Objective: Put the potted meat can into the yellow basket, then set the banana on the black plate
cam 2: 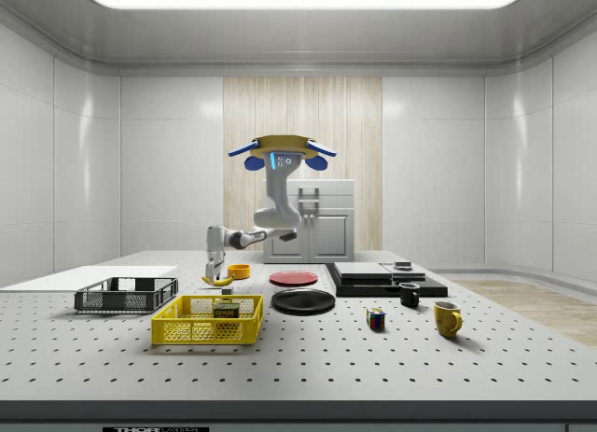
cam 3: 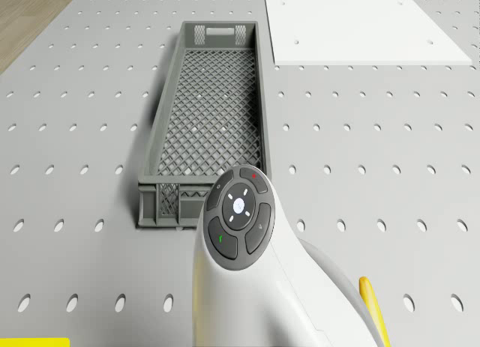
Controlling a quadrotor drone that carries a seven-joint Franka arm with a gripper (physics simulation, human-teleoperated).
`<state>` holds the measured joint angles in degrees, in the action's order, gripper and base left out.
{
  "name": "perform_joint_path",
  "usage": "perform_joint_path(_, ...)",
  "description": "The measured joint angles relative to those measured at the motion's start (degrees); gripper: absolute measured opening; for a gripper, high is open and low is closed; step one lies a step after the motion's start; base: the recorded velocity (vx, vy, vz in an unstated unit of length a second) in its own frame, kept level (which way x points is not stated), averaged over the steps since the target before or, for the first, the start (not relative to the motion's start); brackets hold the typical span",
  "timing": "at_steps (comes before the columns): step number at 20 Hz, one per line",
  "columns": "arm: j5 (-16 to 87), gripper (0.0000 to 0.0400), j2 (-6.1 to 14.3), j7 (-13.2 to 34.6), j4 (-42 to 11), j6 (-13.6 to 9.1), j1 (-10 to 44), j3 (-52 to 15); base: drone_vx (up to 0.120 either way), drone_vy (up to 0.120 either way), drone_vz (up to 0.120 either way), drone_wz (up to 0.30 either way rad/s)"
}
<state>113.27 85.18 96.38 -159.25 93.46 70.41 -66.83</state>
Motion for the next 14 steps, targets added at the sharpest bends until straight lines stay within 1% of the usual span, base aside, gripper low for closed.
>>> perform_joint_path(8,0.0,0.0400,-0.1,0.0,0.0,-0.1,0.0,0.0,0.000,-0.120,0.000,0.000)
perform_joint_path(10,0.0,0.0400,-0.1,0.0,0.0,-0.1,0.0,0.0,0.000,-0.120,-0.120,0.000)
perform_joint_path(14,0.1,0.0400,-0.1,0.0,0.0,-0.1,-0.1,0.0,0.000,-0.120,-0.010,0.000)
